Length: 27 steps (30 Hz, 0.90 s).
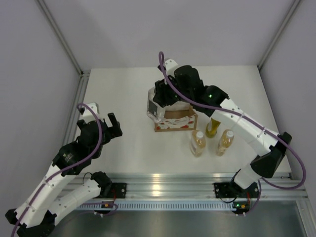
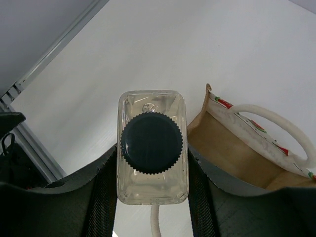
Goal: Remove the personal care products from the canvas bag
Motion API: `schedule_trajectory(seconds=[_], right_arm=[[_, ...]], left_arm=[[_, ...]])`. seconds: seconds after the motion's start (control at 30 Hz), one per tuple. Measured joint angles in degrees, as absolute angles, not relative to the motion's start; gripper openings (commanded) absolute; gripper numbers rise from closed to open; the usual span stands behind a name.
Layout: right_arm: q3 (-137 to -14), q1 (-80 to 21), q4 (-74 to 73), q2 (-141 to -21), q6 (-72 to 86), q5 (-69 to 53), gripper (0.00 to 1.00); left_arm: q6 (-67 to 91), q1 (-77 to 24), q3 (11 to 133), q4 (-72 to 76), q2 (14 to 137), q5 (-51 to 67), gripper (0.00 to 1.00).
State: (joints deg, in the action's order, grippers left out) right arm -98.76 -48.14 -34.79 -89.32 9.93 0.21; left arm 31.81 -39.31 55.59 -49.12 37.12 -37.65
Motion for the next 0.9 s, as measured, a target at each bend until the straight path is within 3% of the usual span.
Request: schedule_trajectory(seconds=[0.5, 0.9], right_arm=[[-98.39, -53.45, -31.55, -91.24, 5.67, -7.16, 0.0], [-79.77, -60.03, -21.98, -88.12, -3.05, -10.7, 0.0]], left_arm=[[31.81, -39.31, 55.57, -49.17, 36.84, -38.26, 0.98], [31.83, -39.24, 55.48, -49.19, 35.86, -38.57, 0.98]])
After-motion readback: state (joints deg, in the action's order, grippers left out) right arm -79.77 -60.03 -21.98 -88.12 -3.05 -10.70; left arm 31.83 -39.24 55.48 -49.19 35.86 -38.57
